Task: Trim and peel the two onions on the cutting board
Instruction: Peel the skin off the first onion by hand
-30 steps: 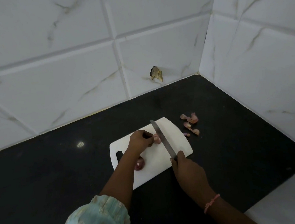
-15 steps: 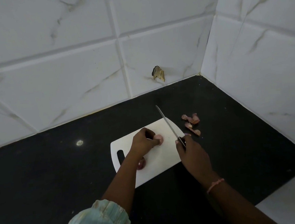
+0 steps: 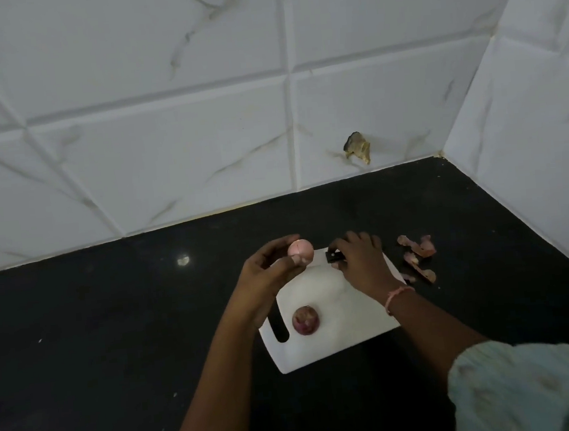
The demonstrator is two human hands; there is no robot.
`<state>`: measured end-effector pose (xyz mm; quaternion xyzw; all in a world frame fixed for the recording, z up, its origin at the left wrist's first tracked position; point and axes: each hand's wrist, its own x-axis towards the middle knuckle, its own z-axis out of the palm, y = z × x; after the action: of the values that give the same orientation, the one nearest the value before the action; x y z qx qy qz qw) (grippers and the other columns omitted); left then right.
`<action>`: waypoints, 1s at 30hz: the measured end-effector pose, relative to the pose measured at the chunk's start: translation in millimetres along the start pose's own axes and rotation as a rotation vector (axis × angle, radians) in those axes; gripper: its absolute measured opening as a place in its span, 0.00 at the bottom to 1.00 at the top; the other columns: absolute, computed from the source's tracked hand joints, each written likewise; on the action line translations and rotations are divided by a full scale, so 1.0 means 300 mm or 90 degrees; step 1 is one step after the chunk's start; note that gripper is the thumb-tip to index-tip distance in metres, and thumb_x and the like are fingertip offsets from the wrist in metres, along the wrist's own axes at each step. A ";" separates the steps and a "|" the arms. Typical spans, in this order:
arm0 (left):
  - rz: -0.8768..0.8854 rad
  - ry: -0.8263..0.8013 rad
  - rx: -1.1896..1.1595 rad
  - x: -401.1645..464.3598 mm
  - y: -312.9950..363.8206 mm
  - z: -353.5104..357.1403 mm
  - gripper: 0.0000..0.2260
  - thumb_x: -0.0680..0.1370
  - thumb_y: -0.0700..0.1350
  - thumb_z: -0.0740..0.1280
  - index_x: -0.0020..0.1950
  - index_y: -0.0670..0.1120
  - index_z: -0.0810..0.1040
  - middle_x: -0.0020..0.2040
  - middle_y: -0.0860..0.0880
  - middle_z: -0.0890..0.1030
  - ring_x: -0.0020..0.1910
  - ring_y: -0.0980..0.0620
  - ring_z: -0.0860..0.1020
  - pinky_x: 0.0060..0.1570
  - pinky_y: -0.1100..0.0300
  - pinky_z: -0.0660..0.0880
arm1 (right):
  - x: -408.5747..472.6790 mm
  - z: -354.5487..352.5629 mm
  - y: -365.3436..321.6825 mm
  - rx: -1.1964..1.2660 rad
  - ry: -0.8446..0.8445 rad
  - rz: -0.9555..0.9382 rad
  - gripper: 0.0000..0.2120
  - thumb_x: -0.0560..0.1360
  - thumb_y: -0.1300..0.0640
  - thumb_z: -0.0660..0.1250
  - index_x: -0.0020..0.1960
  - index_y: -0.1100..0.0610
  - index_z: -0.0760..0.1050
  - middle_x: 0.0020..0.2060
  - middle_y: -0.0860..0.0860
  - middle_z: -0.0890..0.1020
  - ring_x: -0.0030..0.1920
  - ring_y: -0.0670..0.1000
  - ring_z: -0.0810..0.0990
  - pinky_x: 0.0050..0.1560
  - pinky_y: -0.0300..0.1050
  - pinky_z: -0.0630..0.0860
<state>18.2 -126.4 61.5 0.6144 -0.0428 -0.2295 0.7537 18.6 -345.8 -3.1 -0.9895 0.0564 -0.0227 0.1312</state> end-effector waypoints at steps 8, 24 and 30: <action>0.008 0.028 -0.108 0.009 0.026 -0.035 0.16 0.76 0.32 0.70 0.63 0.43 0.81 0.60 0.44 0.83 0.61 0.44 0.81 0.56 0.53 0.80 | 0.137 0.068 -0.008 -0.019 0.005 -0.008 0.20 0.76 0.64 0.65 0.64 0.48 0.75 0.60 0.54 0.74 0.67 0.58 0.68 0.76 0.61 0.49; 0.076 0.043 -0.039 -0.018 0.035 0.082 0.20 0.70 0.44 0.75 0.62 0.47 0.82 0.58 0.49 0.84 0.60 0.49 0.82 0.59 0.52 0.79 | -0.186 -0.235 -0.205 0.583 0.204 -0.061 0.11 0.73 0.56 0.73 0.54 0.56 0.80 0.49 0.46 0.83 0.50 0.42 0.82 0.50 0.37 0.80; 0.091 0.041 -0.022 -0.053 0.053 0.133 0.17 0.72 0.40 0.75 0.61 0.46 0.82 0.57 0.48 0.85 0.59 0.48 0.82 0.56 0.53 0.81 | -0.233 -0.264 -0.188 0.542 0.275 -0.078 0.07 0.73 0.59 0.73 0.51 0.57 0.81 0.46 0.45 0.84 0.48 0.41 0.82 0.48 0.34 0.79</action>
<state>-5.1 -154.2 89.7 0.6039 -0.0586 -0.1563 0.7794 -49.7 -303.8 85.8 -0.8221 0.0096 -0.2568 0.5080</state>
